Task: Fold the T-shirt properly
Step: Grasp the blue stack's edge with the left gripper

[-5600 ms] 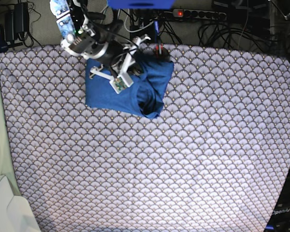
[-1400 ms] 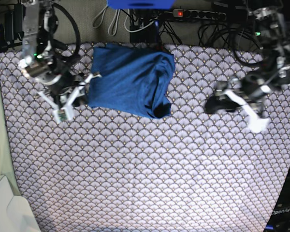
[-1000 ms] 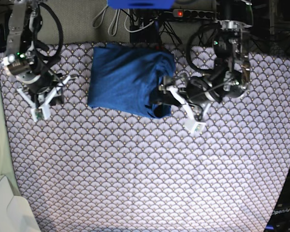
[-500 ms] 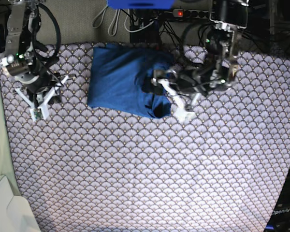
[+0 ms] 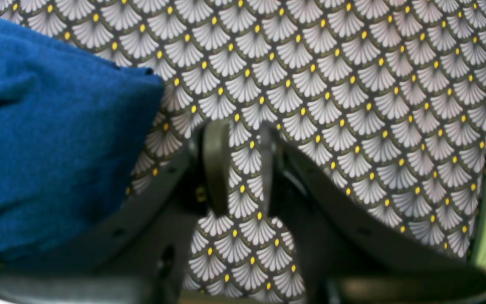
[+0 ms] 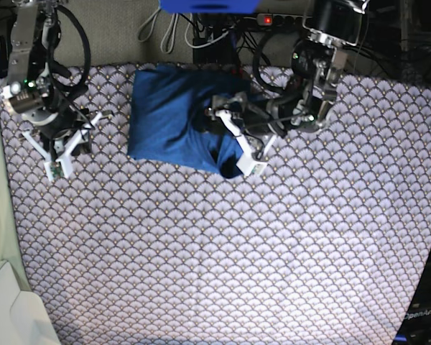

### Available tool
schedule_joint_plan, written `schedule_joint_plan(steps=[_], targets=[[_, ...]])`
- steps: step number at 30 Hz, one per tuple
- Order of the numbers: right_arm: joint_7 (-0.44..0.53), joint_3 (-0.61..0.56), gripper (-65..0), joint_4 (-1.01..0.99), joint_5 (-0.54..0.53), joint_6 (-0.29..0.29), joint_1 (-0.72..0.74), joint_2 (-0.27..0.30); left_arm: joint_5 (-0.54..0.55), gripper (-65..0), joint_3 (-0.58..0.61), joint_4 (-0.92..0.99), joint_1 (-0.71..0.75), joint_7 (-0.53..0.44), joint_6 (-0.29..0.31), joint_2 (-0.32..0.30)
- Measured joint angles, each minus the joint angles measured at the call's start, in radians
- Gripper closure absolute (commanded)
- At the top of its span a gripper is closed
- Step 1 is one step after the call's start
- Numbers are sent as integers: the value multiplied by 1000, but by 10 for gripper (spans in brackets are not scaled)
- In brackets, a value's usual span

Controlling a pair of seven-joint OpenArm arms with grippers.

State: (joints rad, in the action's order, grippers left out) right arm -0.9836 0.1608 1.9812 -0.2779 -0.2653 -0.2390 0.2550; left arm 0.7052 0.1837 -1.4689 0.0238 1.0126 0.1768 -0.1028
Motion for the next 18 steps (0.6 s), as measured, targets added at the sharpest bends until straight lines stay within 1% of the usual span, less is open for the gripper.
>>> schedule_joint_plan(steps=[2, 3, 6, 7, 8, 10, 11, 13, 15, 18], targets=[[-1, 11, -115, 0, -4, -1, 0, 0, -10, -189, 2, 28, -23, 14, 0, -2], [0, 29, -115, 0, -13, -2, 0, -1, -10, -136, 2, 48, -35, 14, 0, -2], [-1, 77, -115, 0, 8, -2, 3, 2, -4, -37, 3, 95, -72, 27, 3, -2], [-1, 84, -115, 0, 6, -11, 2, 3, -1, -10, 4, 109, -87, 30, 4, -2], [-2, 97, -115, 0, -2, -42, 3, 1, 2, 0, 9, 122, -103, 29, 3, -1], [1, 138, -115, 0, -16, -73, 3, -3, -6, -5, 56, 137, -140, 30, 2, -12], [0, 159, -115, 0, -7, -82, 2, -2, -6, -4, 99, 139, -163, 29, -1, -26], [-2, 201, -115, 0, 3, -127, -5, 0, -10, -3, 208, 142, -219, 27, -8, -63], [-4, 238, -115, -1, 3, -151, -6, -1, -26, -3, 342, 145, -291, 26, -20, -84], [-1, 296, -115, -1, 0, -165, -5, 0, -14, -3, 512, 146, -398, 26, -17, -90]])
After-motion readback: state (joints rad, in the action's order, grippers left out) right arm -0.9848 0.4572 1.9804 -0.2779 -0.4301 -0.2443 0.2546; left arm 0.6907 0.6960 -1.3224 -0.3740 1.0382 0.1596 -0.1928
